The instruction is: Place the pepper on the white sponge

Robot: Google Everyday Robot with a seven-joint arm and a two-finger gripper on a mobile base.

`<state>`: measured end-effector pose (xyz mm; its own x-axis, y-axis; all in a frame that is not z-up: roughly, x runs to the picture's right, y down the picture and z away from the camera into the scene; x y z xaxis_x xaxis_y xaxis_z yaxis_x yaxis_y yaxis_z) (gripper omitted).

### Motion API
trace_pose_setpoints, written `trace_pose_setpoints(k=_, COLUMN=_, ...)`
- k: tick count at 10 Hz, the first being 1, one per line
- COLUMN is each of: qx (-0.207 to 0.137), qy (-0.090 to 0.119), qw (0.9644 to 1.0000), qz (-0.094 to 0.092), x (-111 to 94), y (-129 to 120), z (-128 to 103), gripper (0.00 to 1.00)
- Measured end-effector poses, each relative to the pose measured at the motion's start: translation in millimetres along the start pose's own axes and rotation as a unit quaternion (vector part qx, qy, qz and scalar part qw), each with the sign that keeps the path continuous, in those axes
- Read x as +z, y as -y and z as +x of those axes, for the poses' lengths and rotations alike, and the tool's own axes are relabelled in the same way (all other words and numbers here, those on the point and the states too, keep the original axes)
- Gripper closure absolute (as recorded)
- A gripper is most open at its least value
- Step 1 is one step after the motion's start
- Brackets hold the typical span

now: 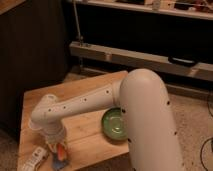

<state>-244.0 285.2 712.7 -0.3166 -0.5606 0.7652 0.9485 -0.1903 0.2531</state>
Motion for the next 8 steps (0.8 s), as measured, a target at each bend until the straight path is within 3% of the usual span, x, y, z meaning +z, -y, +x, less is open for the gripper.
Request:
trace_pose_setpoints(k=3, qx=-0.033, qy=0.002, qw=0.9994, qz=0.009, x=0, y=30, z=-16, gripper=0.63)
trace_pose_setpoints(k=8, qx=-0.013, qy=0.001, qw=0.9999, qz=-0.002, x=0, y=18, z=-38, gripper=0.63)
